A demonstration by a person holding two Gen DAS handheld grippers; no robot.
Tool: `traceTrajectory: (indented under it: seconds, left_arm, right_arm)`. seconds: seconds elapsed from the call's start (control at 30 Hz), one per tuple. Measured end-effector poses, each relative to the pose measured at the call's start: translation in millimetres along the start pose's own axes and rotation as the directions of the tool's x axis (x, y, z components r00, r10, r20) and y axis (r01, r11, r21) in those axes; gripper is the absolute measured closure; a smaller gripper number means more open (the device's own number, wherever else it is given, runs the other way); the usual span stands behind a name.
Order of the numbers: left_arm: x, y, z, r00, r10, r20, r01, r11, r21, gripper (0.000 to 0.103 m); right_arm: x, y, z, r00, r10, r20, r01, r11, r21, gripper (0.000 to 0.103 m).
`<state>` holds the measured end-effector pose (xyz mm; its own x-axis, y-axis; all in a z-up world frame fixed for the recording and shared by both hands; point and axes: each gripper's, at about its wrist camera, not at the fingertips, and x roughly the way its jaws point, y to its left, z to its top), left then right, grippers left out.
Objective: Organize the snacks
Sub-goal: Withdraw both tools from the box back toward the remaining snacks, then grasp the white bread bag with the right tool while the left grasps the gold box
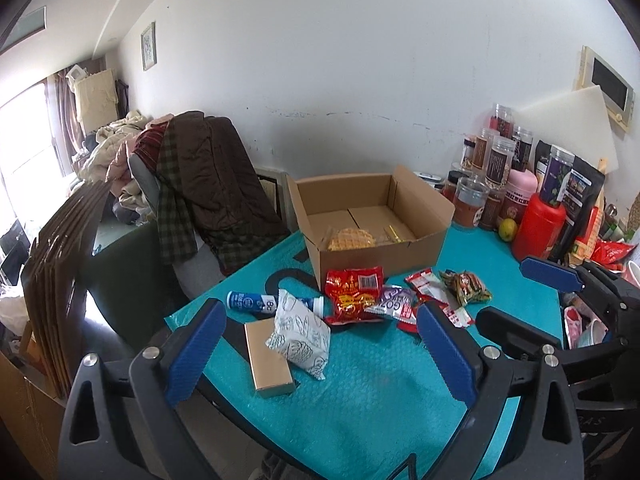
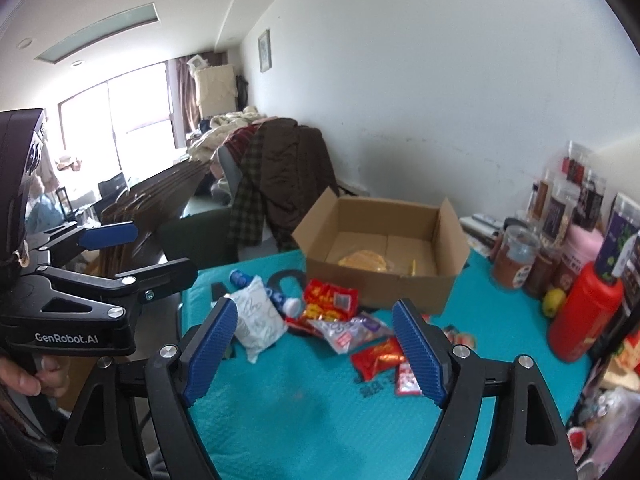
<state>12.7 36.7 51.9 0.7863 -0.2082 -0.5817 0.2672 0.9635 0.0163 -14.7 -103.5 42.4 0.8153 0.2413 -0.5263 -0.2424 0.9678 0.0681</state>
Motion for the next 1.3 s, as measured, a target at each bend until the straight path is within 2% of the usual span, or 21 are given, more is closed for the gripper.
traceTrajectory:
  seconds: [0.13,0.53,0.8,0.97,1.07,1.2,1.3]
  left_arm:
    - [10.3,5.5,-11.9,1.000,0.008,-0.019,-0.008,1.000,0.001,0.005]
    - [53.7,34.9,-46.9,0.988,0.011,-0.157,-0.023,0.997,-0.072,0.005]
    - [80.4,57.2,-68.7,0.971,-0.001,-0.238,-0.030,0.991,-0.127,0.005]
    - [93.7,71.6,-78.6,0.961,0.015,-0.278,-0.057,0.988,-0.144,0.005]
    - [99.3,79.6,-82.0,0.956,0.036,-0.290,-0.081,0.986,-0.143,0.005]
    - [107.6,91.4,-82.6,0.954,0.017,-0.300,-0.073,0.982,-0.175,0.005]
    - [114.5,98.8,-83.9,0.950,0.019,-0.311,-0.079,0.980,-0.183,0.005]
  right_arm:
    - [12.2,3.3,-8.9,1.000,0.015,-0.024,-0.015,1.000,0.000,0.022]
    - [64.4,10.3,-32.2,0.989,0.053,-0.138,-0.052,0.999,0.008,0.022]
    - [103.0,15.9,-39.8,0.971,0.105,-0.216,-0.105,0.994,0.012,0.022]
    - [127.0,23.4,-43.1,0.962,0.125,-0.243,-0.130,0.991,-0.007,0.022]
    - [142.4,28.1,-44.3,0.952,0.151,-0.265,-0.160,0.987,-0.014,0.022]
    - [159.7,34.3,-45.1,0.948,0.151,-0.280,-0.168,0.985,-0.038,0.022]
    - [176.5,38.6,-44.3,0.934,0.174,-0.312,-0.197,0.980,-0.043,0.022]
